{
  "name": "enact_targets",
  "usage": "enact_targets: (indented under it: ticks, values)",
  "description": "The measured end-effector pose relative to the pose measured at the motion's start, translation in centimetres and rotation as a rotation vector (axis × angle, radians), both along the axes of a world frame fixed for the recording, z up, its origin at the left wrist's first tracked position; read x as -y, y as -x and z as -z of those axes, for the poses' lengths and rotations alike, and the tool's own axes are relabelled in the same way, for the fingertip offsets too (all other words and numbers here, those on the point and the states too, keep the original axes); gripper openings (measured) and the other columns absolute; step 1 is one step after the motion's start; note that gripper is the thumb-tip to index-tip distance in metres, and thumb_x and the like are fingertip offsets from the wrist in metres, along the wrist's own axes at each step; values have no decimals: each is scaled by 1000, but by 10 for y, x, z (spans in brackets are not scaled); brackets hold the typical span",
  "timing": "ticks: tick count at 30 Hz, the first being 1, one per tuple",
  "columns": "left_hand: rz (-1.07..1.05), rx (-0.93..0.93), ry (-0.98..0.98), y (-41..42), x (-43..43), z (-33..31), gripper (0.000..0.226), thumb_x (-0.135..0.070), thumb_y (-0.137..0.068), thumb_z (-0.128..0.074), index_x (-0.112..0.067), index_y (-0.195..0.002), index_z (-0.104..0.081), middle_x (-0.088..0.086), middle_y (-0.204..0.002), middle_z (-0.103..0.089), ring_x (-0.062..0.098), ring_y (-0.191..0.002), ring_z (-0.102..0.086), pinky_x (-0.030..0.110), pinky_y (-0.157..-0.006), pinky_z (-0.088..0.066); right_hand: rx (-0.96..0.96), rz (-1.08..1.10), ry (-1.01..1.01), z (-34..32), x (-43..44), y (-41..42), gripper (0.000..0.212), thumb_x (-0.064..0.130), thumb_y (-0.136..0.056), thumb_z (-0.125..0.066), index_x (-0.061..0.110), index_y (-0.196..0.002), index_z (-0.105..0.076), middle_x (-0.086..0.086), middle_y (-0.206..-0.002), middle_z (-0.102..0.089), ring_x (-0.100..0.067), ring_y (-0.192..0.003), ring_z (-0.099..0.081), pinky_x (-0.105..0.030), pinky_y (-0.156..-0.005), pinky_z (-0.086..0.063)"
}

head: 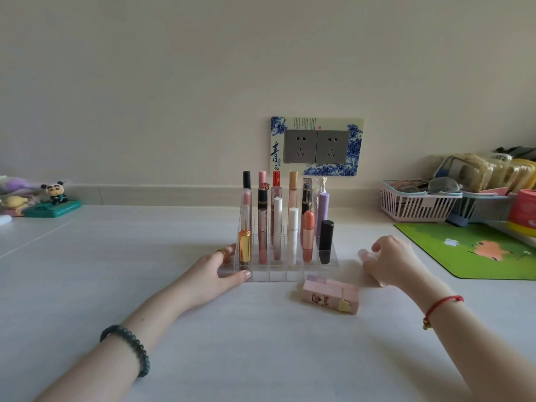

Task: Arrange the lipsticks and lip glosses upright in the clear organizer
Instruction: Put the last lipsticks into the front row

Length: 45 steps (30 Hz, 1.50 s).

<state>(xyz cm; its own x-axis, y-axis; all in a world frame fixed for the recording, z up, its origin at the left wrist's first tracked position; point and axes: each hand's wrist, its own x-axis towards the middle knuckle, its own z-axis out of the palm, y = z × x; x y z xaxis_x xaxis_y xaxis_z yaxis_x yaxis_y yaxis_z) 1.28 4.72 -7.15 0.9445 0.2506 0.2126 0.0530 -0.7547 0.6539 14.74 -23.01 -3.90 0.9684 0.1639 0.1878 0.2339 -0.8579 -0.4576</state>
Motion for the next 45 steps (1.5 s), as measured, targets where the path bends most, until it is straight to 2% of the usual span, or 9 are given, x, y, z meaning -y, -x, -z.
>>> enact_targets:
  ticks: [5, 9, 12, 14, 19, 25, 34, 41, 45]
  values:
    - [-1, -14, -5, 0, 0, 0, 74, -46, -79, -63, -18, -140, -34, -3, -145, -40, 10, -132, -38, 28, -110, -29, 90, 1, -161, -7, 7, -3, 40, 29, -84, -54, 1, -112, -56, -12, -86, -68, -25, -88, -58, -28, -62, -44]
    - [7, -10, -3, 0, 0, -1, 72, -45, -79, -63, -19, -140, -35, -4, -143, -42, 8, -129, -40, 25, -109, -30, 265, -53, -349, -17, 8, 1, 32, 31, -83, -56, 10, -107, -57, 7, -62, -57, -4, -63, -51, -22, -55, -36]
    - [22, -8, 8, 0, 1, -2, 69, -43, -80, -63, -20, -139, -36, -6, -143, -43, 7, -128, -41, 24, -108, -31, 351, -150, -486, -26, 5, 11, 29, 22, -79, -62, 15, -107, -57, 3, -72, -62, -14, -68, -60, -29, -68, -47]
    - [22, -3, 5, 0, 1, -2, 69, -43, -80, -63, -21, -139, -36, -7, -143, -42, 6, -128, -40, 19, -103, -30, 346, -247, -606, -32, 1, 20, 28, 17, -77, -65, 20, -103, -56, -1, -76, -66, -17, -67, -64, -33, -66, -54]
    - [23, -3, 1, 0, 0, -1, 71, -42, -80, -63, -19, -140, -33, -7, -145, -37, 6, -131, -35, 16, -102, -25, 253, -462, -820, -38, -17, 43, 29, 11, -75, -68, 20, -100, -57, -2, -73, -68, -6, -56, -63, -12, -51, -49]
    - [29, -17, 13, -1, -1, 0, 74, -42, -81, -63, -15, -142, -31, -4, -148, -35, 8, -135, -33, 21, -110, -23, 221, -605, -775, -33, -50, 61, 32, 11, -74, -69, 23, -99, -55, 8, -77, -68, 1, -66, -65, -9, -61, -50]
    - [54, -9, 29, 0, -1, -1, 71, -39, -81, -63, -17, -141, -32, -6, -147, -36, 6, -133, -33, 18, -107, -23, 193, -674, -653, -23, -98, 64, 25, 19, -79, -65, 16, -103, -56, 3, -81, -69, -4, -71, -66, -13, -65, -54]
    - [74, -5, 89, -1, 1, -2, 62, -34, -81, -65, -21, -136, -40, -6, -138, -47, 9, -127, -43, 29, -110, -30, 183, -644, -603, -9, -114, 64, 17, 20, -81, -63, 22, -94, -53, 18, -69, -58, 11, -59, -58, -2, -52, -45]
    - [69, 3, 79, -1, 1, -2, 54, -35, -81, -65, -27, -130, -45, -9, -131, -53, 7, -123, -47, 27, -107, -34, 195, -619, -543, -2, -115, 63, 23, 19, -79, -66, 17, -99, -55, 19, -66, -56, 8, -57, -56, -2, -51, -44]
